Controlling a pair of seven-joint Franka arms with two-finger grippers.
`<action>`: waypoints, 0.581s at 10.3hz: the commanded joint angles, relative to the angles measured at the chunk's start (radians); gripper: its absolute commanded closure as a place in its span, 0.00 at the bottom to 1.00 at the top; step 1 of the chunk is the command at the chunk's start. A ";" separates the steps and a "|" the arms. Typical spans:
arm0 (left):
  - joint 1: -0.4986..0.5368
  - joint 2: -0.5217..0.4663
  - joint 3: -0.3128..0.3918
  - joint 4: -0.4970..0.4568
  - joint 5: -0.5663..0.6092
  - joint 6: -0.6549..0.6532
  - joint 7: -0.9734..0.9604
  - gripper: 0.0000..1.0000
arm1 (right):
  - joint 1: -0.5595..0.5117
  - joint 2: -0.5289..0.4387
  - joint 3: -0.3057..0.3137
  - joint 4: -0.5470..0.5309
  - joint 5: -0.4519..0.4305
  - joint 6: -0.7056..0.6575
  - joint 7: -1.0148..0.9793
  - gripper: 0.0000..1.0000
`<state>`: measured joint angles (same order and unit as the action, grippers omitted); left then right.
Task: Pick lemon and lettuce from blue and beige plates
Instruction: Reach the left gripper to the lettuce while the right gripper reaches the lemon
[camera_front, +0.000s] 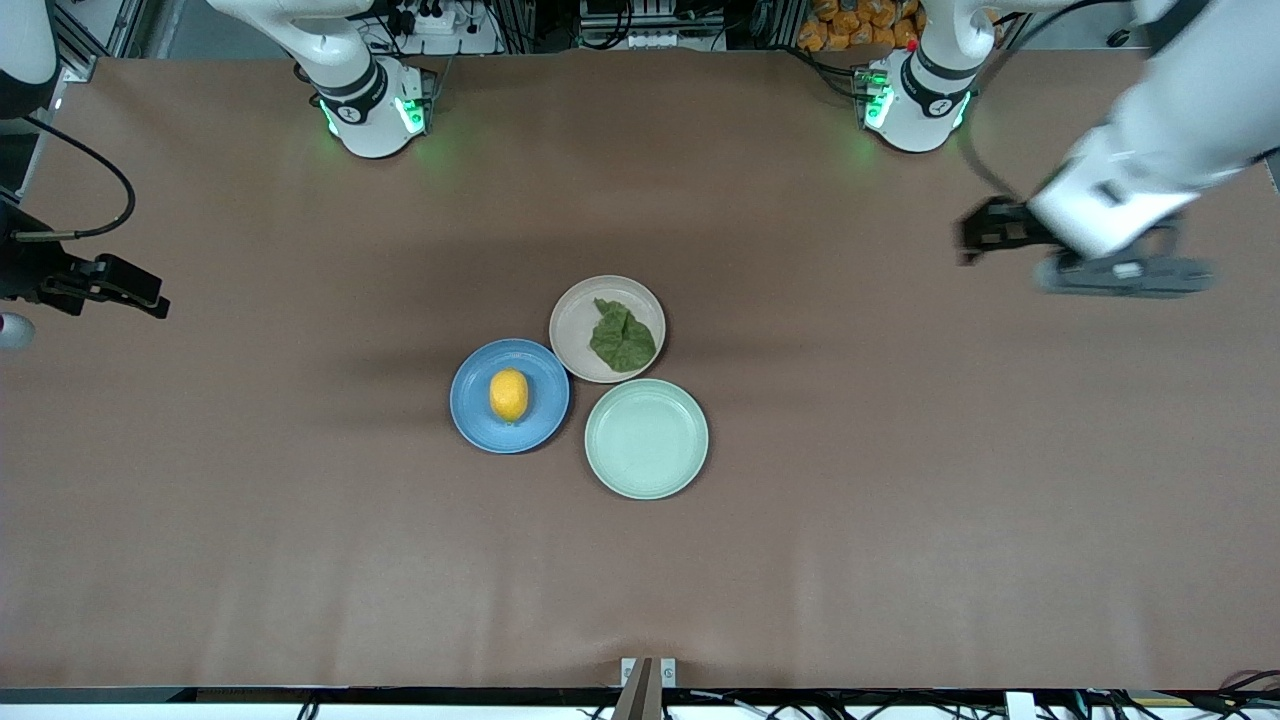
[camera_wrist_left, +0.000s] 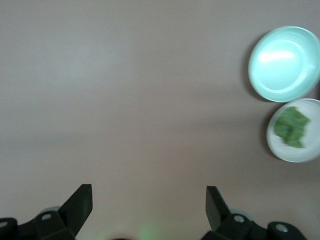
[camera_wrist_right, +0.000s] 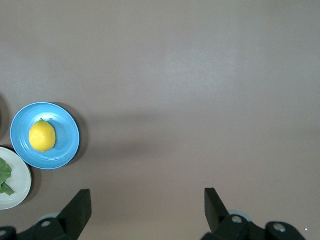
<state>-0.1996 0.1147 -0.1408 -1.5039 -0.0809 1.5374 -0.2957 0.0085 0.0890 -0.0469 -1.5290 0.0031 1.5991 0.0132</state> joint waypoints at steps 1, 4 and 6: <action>-0.104 0.124 -0.016 0.028 -0.116 0.123 -0.194 0.00 | 0.013 -0.003 0.004 -0.005 0.009 0.002 0.001 0.00; -0.282 0.267 -0.013 0.030 -0.131 0.281 -0.391 0.00 | 0.098 0.047 0.005 -0.005 0.041 0.004 0.013 0.00; -0.366 0.345 -0.013 0.030 -0.128 0.381 -0.494 0.00 | 0.175 0.104 0.005 -0.007 0.109 0.057 0.147 0.00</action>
<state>-0.5215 0.4098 -0.1639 -1.5025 -0.1922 1.8760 -0.7285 0.1359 0.1519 -0.0378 -1.5411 0.0797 1.6194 0.0700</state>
